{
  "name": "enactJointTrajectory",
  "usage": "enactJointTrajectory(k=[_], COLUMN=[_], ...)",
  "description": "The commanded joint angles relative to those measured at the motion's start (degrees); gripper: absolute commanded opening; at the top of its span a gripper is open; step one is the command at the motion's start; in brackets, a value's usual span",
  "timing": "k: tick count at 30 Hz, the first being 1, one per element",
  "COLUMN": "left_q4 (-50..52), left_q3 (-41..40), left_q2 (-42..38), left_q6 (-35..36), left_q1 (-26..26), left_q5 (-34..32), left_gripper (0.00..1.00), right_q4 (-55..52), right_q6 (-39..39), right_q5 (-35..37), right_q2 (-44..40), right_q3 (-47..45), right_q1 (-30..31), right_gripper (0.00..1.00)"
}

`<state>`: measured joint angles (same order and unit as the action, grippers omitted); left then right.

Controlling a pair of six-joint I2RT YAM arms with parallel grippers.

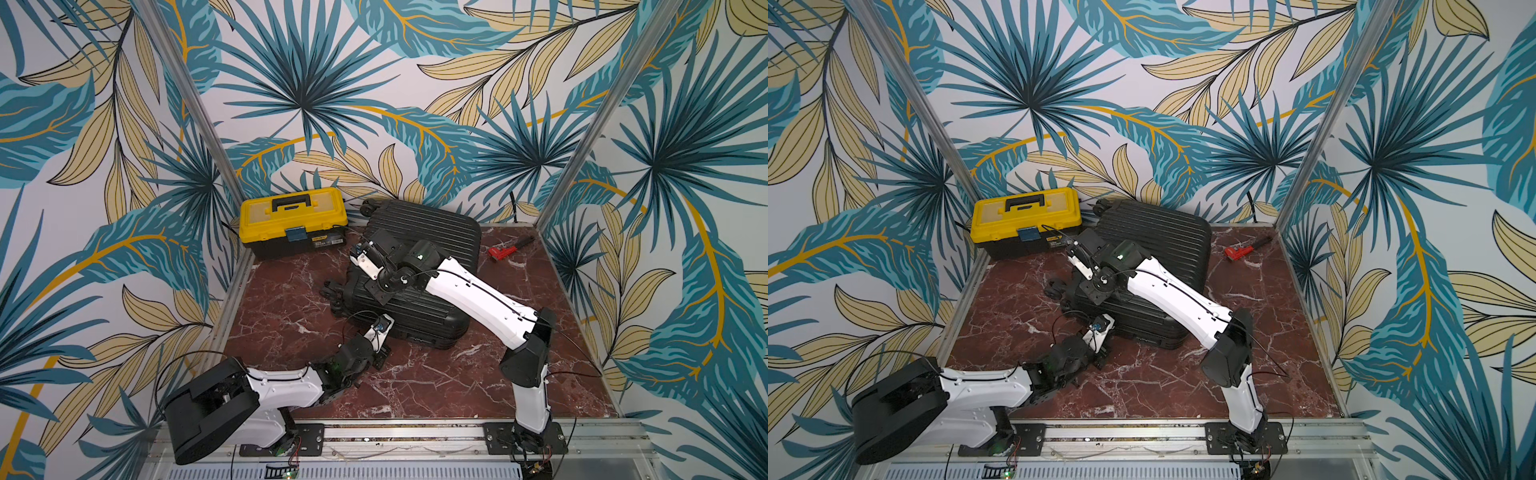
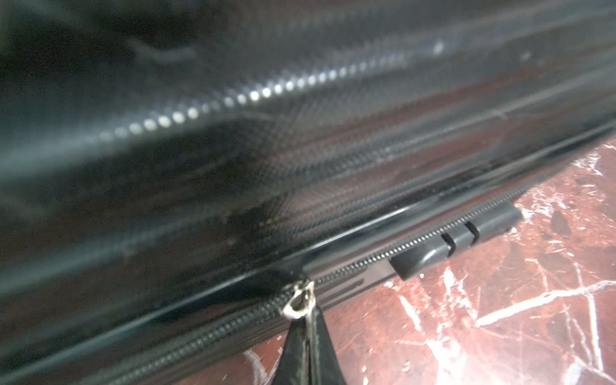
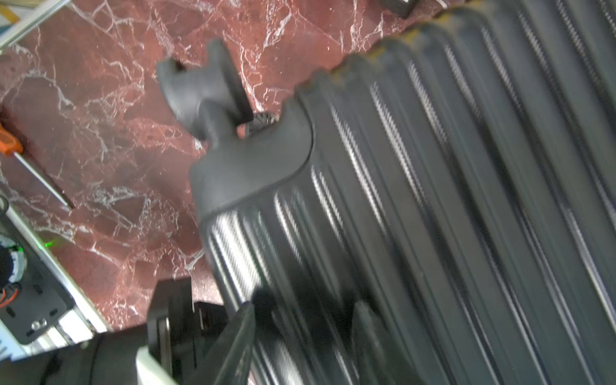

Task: Open the suitcase zippers
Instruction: Unzip the zipper on the suitcase.

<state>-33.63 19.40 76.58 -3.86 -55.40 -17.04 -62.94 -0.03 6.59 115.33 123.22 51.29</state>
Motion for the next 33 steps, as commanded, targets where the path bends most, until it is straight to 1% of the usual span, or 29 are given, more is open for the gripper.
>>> enactJointTrajectory(k=[1,6,8,10,12,14,15,16,18,21,23,24,25,26,27,29,30,31,33], left_q4=[-4.3,-4.2,-4.2,-4.2,-4.2,-4.1,-3.5,-1.4,4.5,17.7,30.0,37.8,45.4,51.3,56.1,63.9,66.6,67.6,67.7], left_q3=[4.7,9.6,10.5,10.3,8.5,5.8,4.3,3.1,2.3,3.7,6.8,9.7,13.0,15.3,17.5,21.6,23.5,24.9,26.0], left_q2=[2.5,7.5,8.4,7.7,5.0,0.8,-2.1,-5.5,-12.4,-22.7,-28.7,-30.7,-31.9,-32.6,-33.4,-34.5,-34.5,-34.1,-32.6], left_q6=[2.1,3.7,3.5,3.0,2.3,1.7,0.5,-1.3,-4.8,-12.1,-20.1,-23.8,-27.7,-31.6,-36.2,-47.5,-51.8,-55.2,-61.2], left_q1=[-2.7,-5.4,-5.9,-6.0,-6.0,-6.0,-6.0,-6.0,-6.2,-6.2,-5.6,-4.1,-2.1,0.3,2.7,6.5,9.2,12.6,19.7], left_q5=[6.8,7.8,8.1,7.9,7.6,7.9,7.9,8.4,9.7,8.4,5.8,5.9,6.6,7.2,8.0,6.5,8.0,11.1,19.3], left_gripper=[0.0,0.0,0.0,0.15,0.3,0.42,0.48,0.54,0.62,0.64,0.64,0.64,0.66,0.68,0.7,0.75,0.77,0.79,0.81], right_q4=[-3.9,-2.2,-2.0,-1.5,0.5,2.6,3.4,4.4,5.0,4.8,6.5,7.7,8.7,9.4,10.1,11.6,12.1,12.1,11.9], right_q6=[1.2,2.2,2.9,4.4,6.2,7.6,7.9,7.8,8.3,10.9,12.9,14.0,15.0,15.9,16.9,18.2,18.8,19.4,20.4], right_q5=[-2.1,-4.5,-4.2,-2.6,-0.8,0.7,2.1,4.0,6.2,12.2,14.0,14.5,14.5,14.5,14.8,14.3,14.0,14.2,14.5], right_q2=[5.9,7.3,7.4,5.6,1.2,-4.9,-8.1,-11.5,-16.7,-23.9,-29.7,-32.8,-35.8,-38.0,-40.4,-44.3,-46.0,-47.3,-48.9], right_q3=[-2.6,-2.1,-1.8,-2.2,-4.6,-7.8,-9.3,-11.0,-13.6,-18.2,-23.9,-26.9,-29.9,-32.3,-34.5,-38.5,-40.1,-41.3,-42.9], right_q1=[0.0,-0.1,-0.2,-1.0,-2.3,-3.6,-4.1,-4.3,-4.4,-4.6,-4.9,-4.9,-6.7,-7.0,-7.0,-7.0,-7.0,-7.0,-7.0], right_gripper=[0.47,0.47,0.46,0.44,0.45,0.51,0.57,0.61,0.68,0.72,0.72,0.72,0.72,0.72,0.72,0.72,0.72,0.72,0.72])
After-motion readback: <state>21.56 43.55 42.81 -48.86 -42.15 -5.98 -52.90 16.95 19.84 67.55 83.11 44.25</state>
